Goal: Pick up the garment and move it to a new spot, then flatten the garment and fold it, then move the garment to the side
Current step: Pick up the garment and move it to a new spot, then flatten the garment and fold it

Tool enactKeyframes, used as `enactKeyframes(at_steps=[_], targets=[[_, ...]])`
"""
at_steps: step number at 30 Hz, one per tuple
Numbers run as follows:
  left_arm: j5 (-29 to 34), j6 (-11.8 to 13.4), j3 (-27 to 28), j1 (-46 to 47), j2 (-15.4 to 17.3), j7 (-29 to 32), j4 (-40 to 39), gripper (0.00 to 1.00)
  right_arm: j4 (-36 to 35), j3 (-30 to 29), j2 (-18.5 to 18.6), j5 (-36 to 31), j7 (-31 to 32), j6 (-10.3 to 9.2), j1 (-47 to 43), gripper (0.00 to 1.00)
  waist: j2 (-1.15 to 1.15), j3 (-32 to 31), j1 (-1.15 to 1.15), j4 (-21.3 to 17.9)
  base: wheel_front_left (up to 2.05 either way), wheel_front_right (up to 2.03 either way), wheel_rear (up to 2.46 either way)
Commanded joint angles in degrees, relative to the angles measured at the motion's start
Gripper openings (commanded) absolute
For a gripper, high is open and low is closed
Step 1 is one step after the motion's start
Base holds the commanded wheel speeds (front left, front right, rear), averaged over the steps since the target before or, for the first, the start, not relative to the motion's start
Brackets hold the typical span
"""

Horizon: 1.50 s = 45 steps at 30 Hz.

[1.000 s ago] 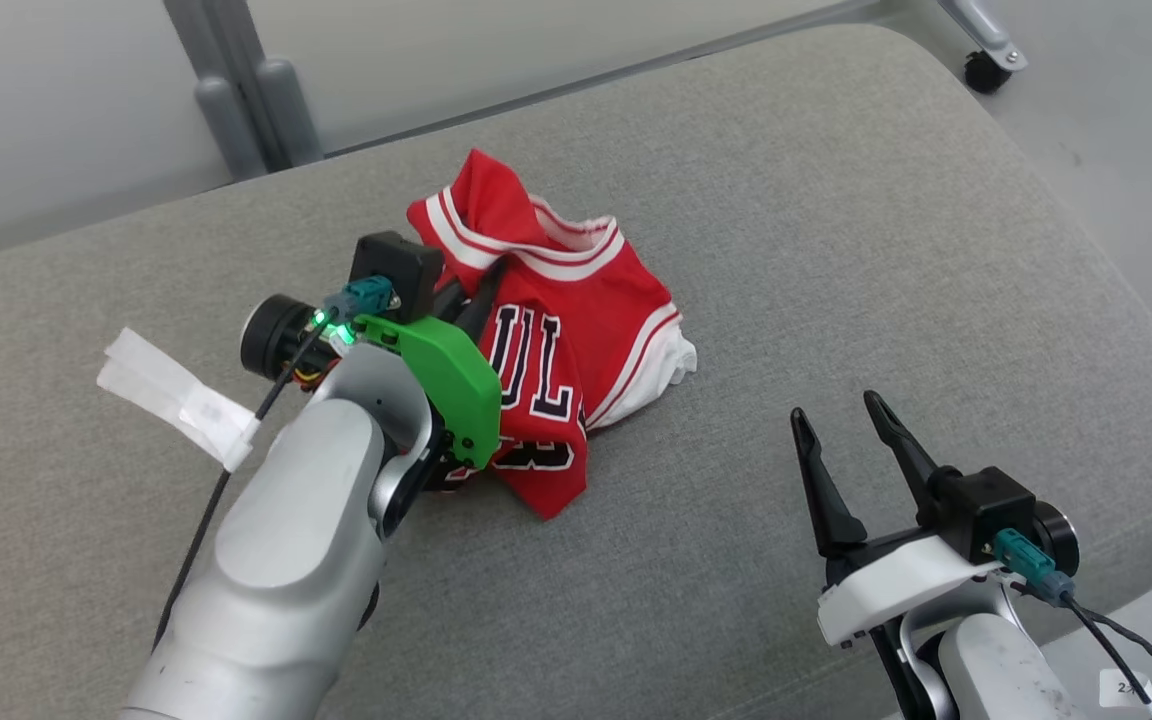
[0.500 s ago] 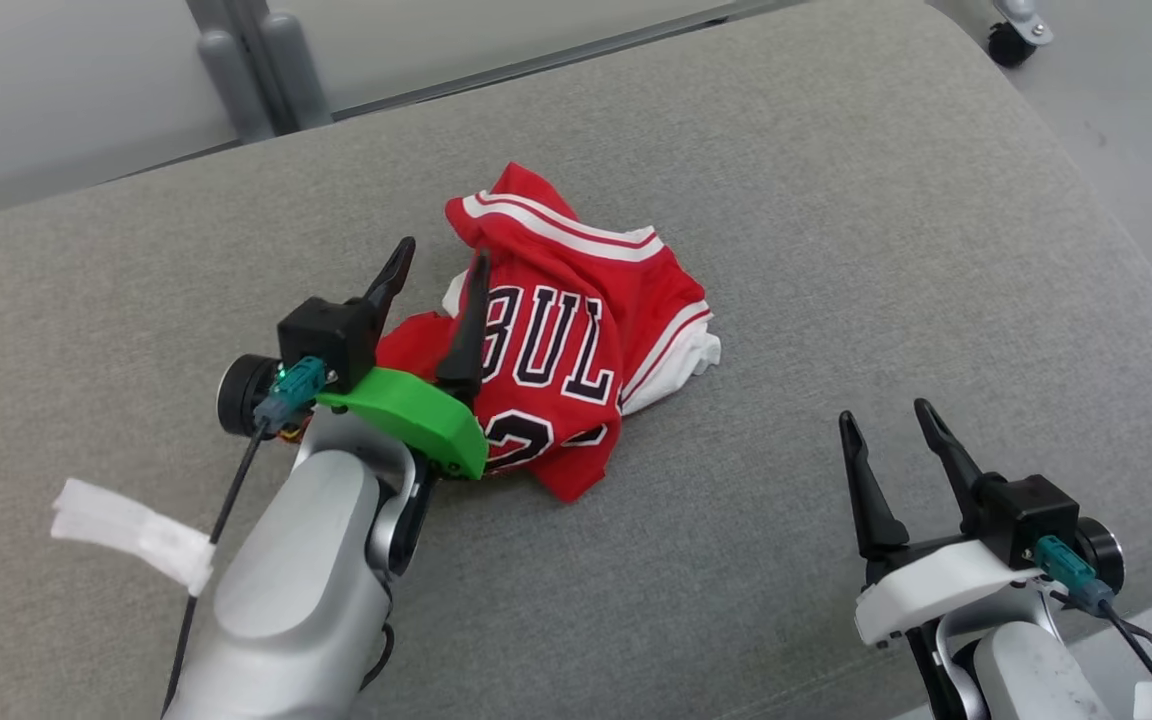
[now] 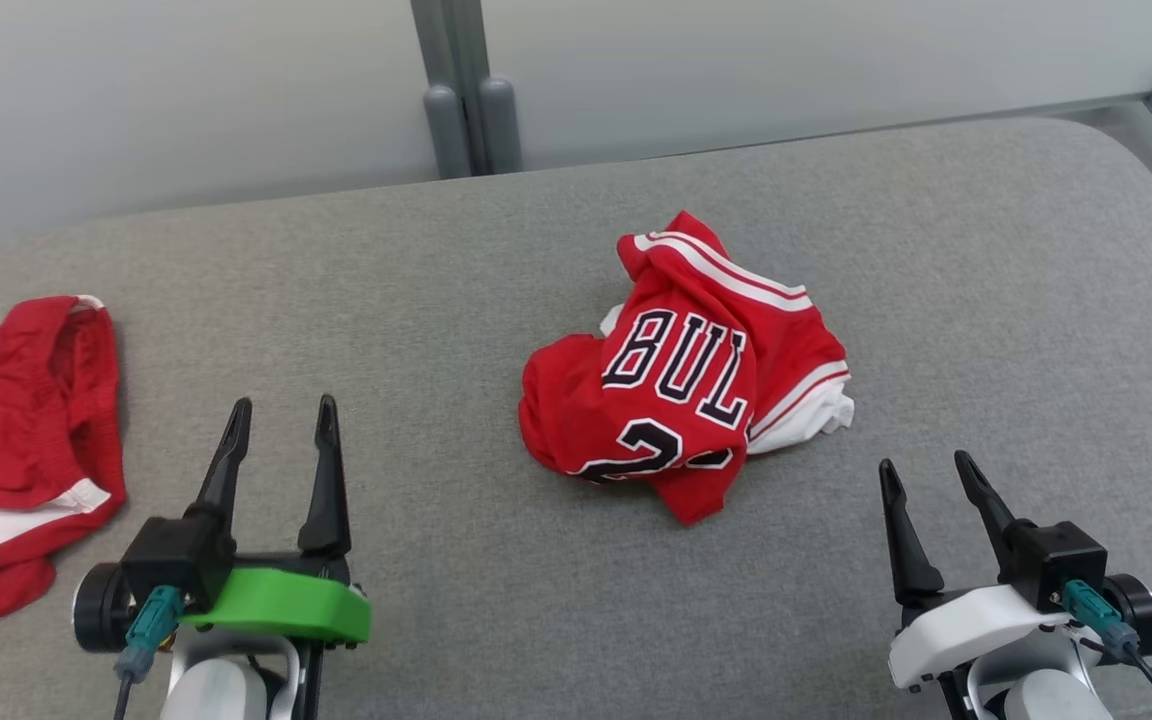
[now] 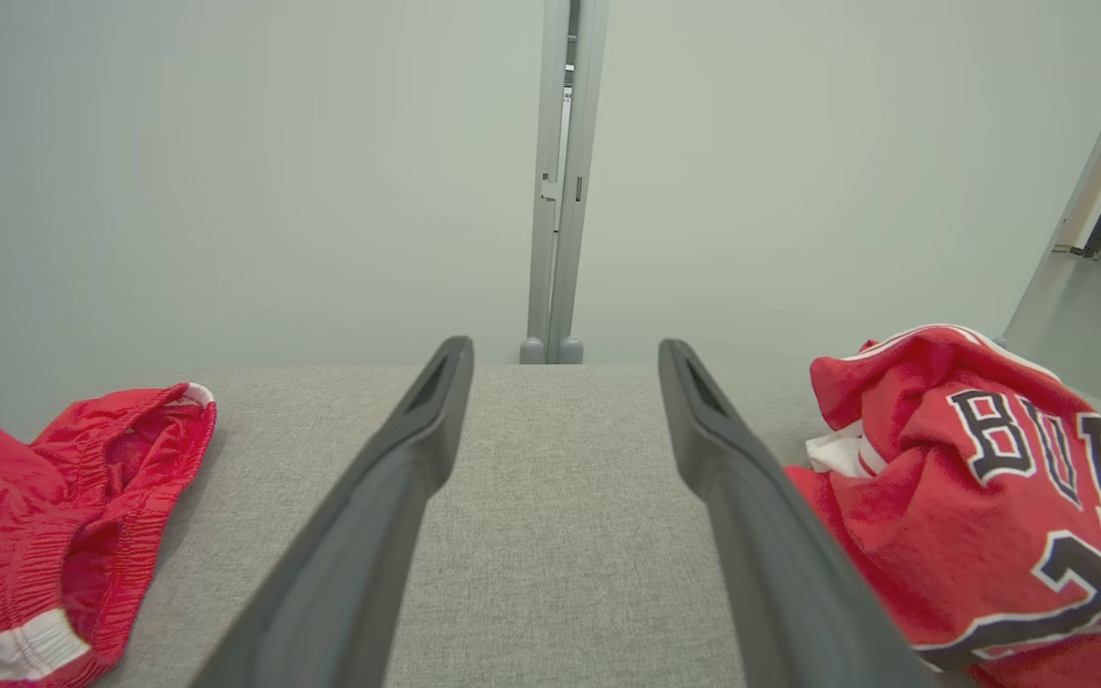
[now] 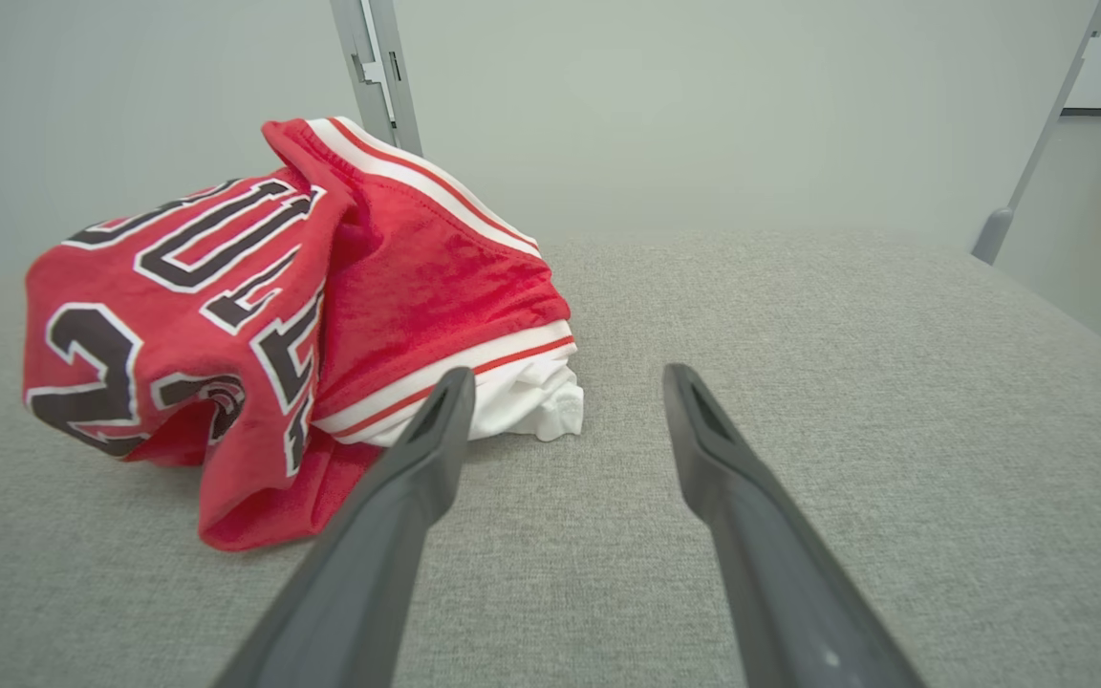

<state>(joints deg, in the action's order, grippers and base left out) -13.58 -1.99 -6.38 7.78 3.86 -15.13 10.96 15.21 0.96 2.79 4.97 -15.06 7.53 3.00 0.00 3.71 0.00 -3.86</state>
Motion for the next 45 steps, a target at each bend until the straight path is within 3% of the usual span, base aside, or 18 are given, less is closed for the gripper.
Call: enactKeyframes(at_steps=[1,9,18,45], targets=[[0.8,-0.3,1.1,-1.8,-0.3,0.0,-0.1,1.00,0.0,-0.5,0.2,-0.4,-0.2,-0.08,-1.0,1.00,0.00,-3.4,0.00,3.6,0.00,0.00,0.00],[2.6,-3.1,5.1,-6.4,-0.7,0.0,2.4,1.00,-0.8,-1.9,0.2,-0.7,-0.2,-0.08,-3.1,1.00,0.00,-5.1,0.00,5.3,0.00,0.00,0.00],[2.5,-5.0,5.4,-7.7,-0.9,0.0,4.3,1.00,-0.5,-3.0,0.2,-0.5,-0.2,-0.08,-4.2,1.00,0.00,-5.3,0.00,4.7,0.00,0.00,0.00],[0.7,-5.5,5.4,-6.0,-0.9,0.0,6.5,1.00,-0.5,-0.7,0.2,1.3,-0.1,-0.08,-1.1,1.00,0.00,-4.0,0.00,4.5,0.00,0.00,0.00]])
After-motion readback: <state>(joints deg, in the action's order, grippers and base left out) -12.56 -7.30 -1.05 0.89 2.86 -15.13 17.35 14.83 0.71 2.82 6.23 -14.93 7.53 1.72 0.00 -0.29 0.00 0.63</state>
